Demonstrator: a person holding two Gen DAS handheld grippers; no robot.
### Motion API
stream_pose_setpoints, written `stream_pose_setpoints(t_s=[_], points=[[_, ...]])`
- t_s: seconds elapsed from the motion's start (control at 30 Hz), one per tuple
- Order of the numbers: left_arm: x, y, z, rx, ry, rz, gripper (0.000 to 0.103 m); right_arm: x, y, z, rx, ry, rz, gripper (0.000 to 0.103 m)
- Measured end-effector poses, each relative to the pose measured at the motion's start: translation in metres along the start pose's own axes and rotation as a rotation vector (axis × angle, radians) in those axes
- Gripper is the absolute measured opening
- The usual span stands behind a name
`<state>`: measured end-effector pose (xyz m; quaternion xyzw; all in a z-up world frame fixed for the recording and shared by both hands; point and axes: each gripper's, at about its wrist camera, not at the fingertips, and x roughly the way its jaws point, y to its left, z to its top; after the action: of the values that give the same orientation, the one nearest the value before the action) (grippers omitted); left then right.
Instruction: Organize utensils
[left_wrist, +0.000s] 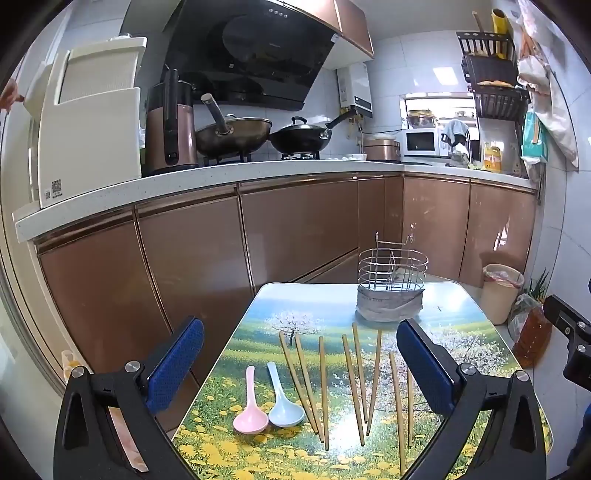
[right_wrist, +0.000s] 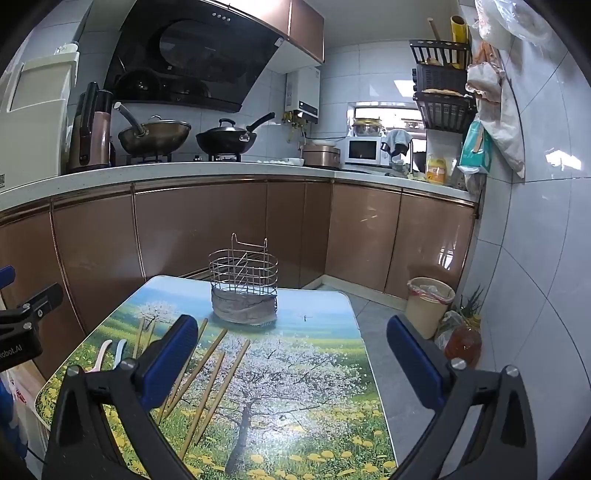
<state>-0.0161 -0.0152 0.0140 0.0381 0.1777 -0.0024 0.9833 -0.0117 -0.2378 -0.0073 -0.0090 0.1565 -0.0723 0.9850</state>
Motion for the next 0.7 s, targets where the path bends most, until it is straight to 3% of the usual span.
stream_pose_setpoints(t_s=[0.7], points=[[-0.0025,0.0081,-0.0035,-0.024,-0.008,0.017,0.103,0.0001,0.0066,-0.0011,-0.017,-0.004,0.011,0.103]])
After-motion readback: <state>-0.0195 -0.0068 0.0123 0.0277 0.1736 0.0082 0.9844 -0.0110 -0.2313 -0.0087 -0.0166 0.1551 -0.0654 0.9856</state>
